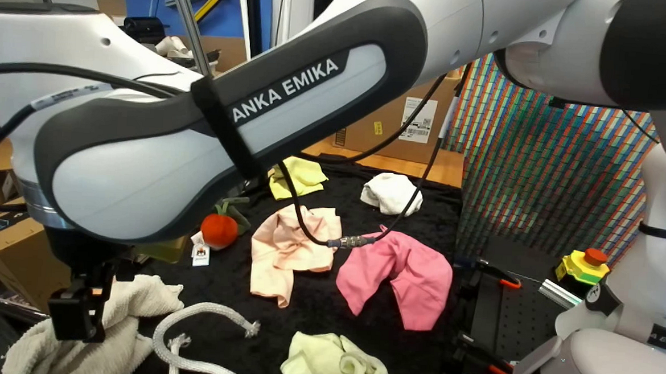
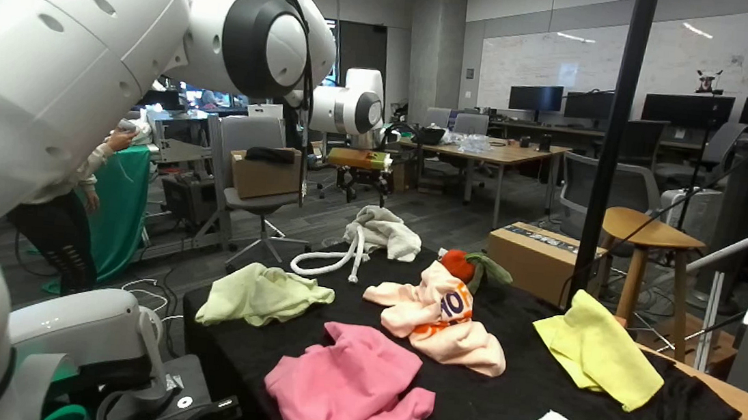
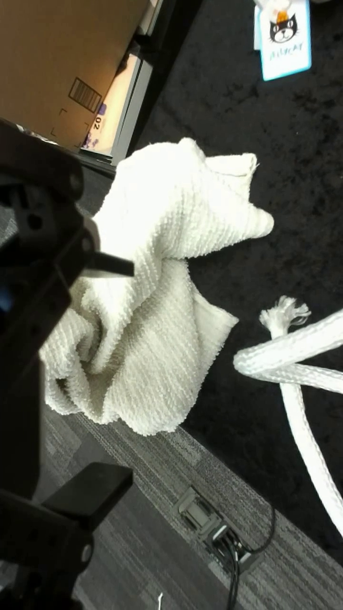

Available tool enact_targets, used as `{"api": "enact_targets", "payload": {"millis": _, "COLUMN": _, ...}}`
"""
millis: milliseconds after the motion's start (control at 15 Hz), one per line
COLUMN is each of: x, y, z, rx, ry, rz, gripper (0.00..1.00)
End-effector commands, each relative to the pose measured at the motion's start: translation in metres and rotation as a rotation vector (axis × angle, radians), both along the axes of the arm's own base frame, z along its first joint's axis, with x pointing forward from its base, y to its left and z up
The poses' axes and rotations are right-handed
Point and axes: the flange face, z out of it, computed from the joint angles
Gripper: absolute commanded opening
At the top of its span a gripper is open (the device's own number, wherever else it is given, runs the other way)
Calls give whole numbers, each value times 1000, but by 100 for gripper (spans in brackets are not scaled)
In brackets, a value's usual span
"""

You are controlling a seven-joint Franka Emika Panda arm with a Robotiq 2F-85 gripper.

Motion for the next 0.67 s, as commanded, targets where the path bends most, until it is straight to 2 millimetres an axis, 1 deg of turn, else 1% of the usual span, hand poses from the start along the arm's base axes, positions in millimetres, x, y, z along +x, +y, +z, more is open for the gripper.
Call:
{"api": "enact_targets", "payload": {"millis": 0, "x": 7, "y": 4, "z": -8, "rx": 34, "ry": 3, "rz": 1, "gripper": 100}}
{"api": "enact_targets", "payload": {"millis": 467, "x": 15, "y": 7, "z": -41, "rx": 53, "ry": 24, "rz": 3, "gripper": 100}}
{"api": "enact_targets", "payload": {"millis": 600, "x": 17, "y": 8, "z": -48, "rx": 64, "ry": 19, "rz": 6, "gripper": 100}}
